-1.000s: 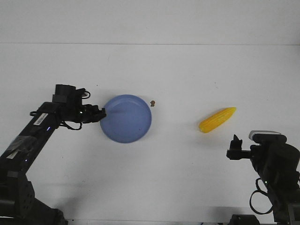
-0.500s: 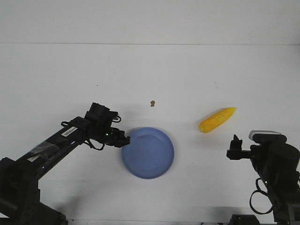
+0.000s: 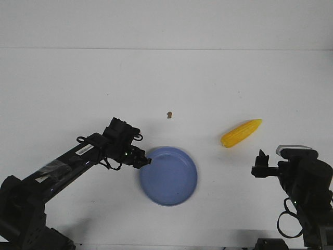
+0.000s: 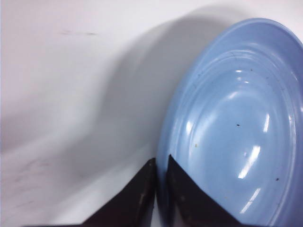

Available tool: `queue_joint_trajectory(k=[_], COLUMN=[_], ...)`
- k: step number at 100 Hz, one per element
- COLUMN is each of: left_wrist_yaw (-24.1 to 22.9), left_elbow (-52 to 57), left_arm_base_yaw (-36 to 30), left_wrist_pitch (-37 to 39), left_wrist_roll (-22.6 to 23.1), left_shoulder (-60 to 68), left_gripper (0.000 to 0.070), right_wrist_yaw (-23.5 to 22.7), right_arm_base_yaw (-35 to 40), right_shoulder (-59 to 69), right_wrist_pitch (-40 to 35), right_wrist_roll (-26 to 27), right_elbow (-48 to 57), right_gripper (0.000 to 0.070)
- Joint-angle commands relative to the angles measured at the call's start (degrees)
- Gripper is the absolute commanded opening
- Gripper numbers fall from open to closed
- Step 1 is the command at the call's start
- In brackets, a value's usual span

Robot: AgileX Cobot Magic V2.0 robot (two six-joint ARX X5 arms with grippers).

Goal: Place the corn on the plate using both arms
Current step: 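Drag the blue plate with the left gripper toward the table center, then release the plate and pull the left gripper back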

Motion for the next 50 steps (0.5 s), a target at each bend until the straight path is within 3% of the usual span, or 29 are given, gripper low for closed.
queue_joint_trajectory(k=[1,16,40,45,50], left_wrist_yaw=[0.3,0.3,0.3,0.3,0.3], left_elbow=[0.6,0.6,0.6,0.6,0.7], left_arm_base_yaw=[-0.7,-1.2,-1.3,-1.2,-0.8], left_wrist_pitch=[0.1,0.1,0.2,0.5,0.9], left_wrist_roll=[0.5,0.2,-0.3,0.0,0.3], left_shoulder=[0.0,0.0,0.0,-0.1,-0.6], left_gripper=[0.0012,0.0042,0.0510,0.0575,0.0597], right_wrist_yaw=[0.0,0.0,0.0,0.0,0.0], right_arm_base_yaw=[-0.1,-0.1,-0.1,-0.1,-0.1], right_shoulder=[0.2,0.2,0.2,0.2,0.2], right_wrist_pitch=[0.5,0.5,0.5,0.5,0.6], right_wrist_roll=[0.7,0.8,0.8,0.8,0.8], right_elbow=[0.8,0.8,0.8,0.8,0.8], right_gripper=[0.0579,0.0579,0.0579,0.0579,0.0579])
